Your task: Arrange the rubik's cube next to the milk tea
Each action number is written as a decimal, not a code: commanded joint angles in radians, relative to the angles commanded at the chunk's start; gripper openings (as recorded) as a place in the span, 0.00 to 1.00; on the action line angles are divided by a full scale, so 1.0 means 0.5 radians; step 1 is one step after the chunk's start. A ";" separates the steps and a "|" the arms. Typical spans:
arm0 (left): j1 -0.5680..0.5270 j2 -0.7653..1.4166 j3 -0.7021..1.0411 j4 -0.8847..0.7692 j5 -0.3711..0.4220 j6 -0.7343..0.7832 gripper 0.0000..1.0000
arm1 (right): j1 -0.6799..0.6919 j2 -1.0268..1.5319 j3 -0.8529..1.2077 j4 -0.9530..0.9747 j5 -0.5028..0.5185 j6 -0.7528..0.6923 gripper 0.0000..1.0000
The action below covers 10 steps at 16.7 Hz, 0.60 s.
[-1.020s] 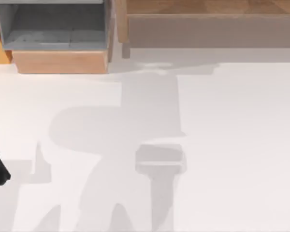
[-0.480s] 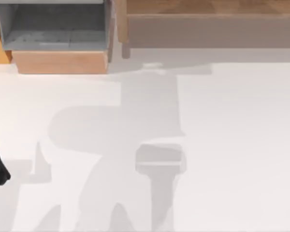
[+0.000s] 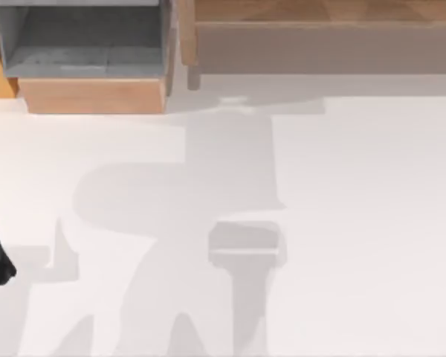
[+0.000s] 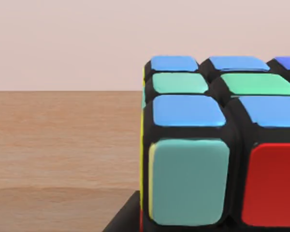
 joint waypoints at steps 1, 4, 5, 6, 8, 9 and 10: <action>0.000 0.000 0.000 0.000 0.000 0.000 1.00 | 0.000 0.000 0.000 0.000 0.000 0.000 0.00; 0.000 0.000 0.000 0.000 0.000 0.000 1.00 | 0.000 0.000 0.000 0.000 0.000 0.000 0.00; 0.000 0.000 0.000 0.000 0.000 0.000 1.00 | 0.000 0.000 0.000 0.000 0.000 0.000 0.00; 0.000 0.000 0.000 0.000 0.000 0.000 1.00 | -0.005 -0.004 0.000 0.000 -0.001 0.003 0.00; 0.000 0.000 0.000 0.000 0.000 0.000 1.00 | -0.005 0.001 0.028 -0.023 -0.001 0.003 0.00; 0.000 0.000 0.000 0.000 0.000 0.000 1.00 | -0.006 0.003 0.044 -0.037 -0.001 0.003 0.00; 0.000 0.000 0.000 0.000 0.000 0.000 1.00 | -0.006 0.006 0.060 -0.051 -0.001 0.003 0.00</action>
